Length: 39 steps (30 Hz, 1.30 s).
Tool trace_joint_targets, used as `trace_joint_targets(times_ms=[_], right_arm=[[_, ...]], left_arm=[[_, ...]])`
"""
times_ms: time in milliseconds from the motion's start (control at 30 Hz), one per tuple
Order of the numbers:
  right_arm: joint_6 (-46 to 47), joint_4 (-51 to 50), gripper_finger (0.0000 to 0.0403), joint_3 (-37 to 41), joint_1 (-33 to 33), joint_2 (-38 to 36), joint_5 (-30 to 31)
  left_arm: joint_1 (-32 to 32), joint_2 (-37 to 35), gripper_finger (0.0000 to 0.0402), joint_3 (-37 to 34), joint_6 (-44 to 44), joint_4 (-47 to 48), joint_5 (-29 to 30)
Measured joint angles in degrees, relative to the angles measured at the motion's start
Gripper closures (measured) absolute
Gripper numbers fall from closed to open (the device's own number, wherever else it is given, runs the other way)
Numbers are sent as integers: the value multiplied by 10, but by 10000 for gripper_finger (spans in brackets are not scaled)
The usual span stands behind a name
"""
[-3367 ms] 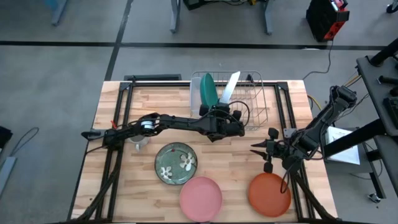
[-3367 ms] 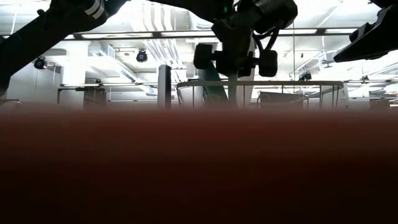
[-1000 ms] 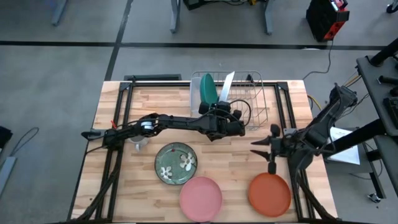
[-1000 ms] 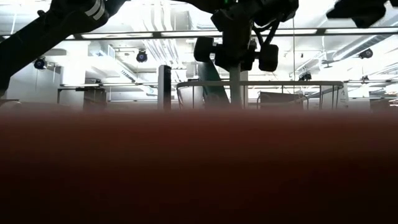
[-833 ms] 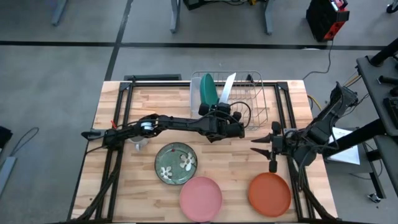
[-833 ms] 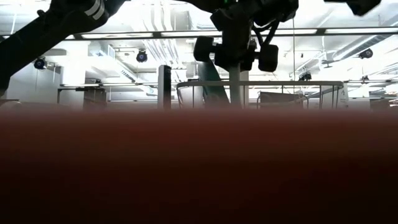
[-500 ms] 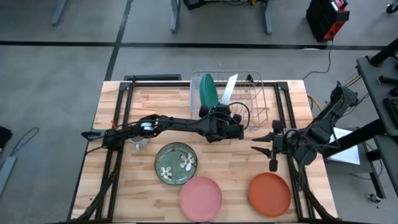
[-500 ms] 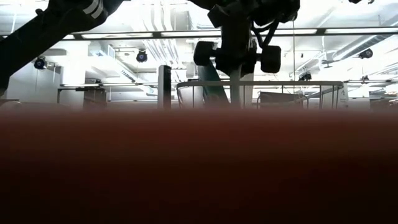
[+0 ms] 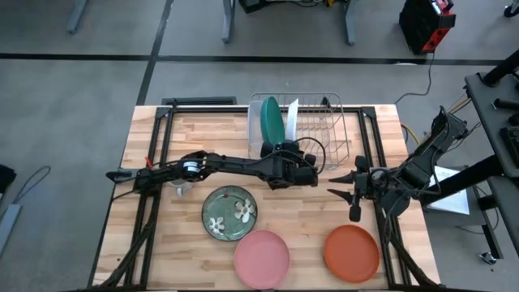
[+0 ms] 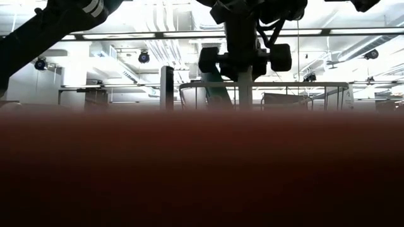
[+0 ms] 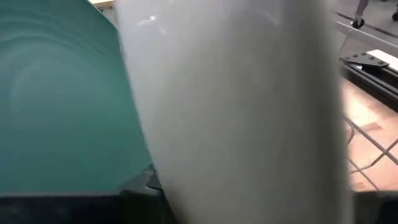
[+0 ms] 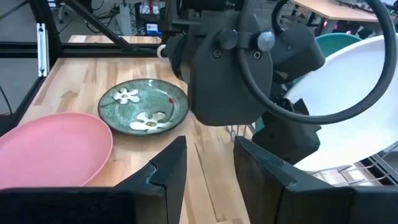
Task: Sort dishes
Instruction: Put the white plate in the dish rack
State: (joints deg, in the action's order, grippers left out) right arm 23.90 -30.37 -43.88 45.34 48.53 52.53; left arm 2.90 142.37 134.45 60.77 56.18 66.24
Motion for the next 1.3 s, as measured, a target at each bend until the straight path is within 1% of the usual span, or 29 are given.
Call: trace_joint_targets(times_ms=[133,333,500,633,767,933,1067,1233,1300], right_arm=[[0,0,275,0,0,0,0],[0,0,266,0,0,0,0],[0,0,269,0,0,0,0],[0,1,272,0,0,0,0],[0,1,267,0,0,0,0],[0,1,259,0,0,0,0],[0,1,261,0,0,0,0],[0,1,261,0,0,0,0],[0,1,258,0,0,0,0]], left_arm=[[1,0,234,0,0,3,-9],[2,0,192,0,0,9,-29],[5,0,159,0,0,23,-30],[6,0,141,0,-1,27,-53],[6,0,132,0,1,30,-72],[7,0,129,0,3,31,-77],[7,0,129,1,0,38,-83],[8,-1,129,1,-27,44,-92],[9,-2,130,2,-55,43,-93]])
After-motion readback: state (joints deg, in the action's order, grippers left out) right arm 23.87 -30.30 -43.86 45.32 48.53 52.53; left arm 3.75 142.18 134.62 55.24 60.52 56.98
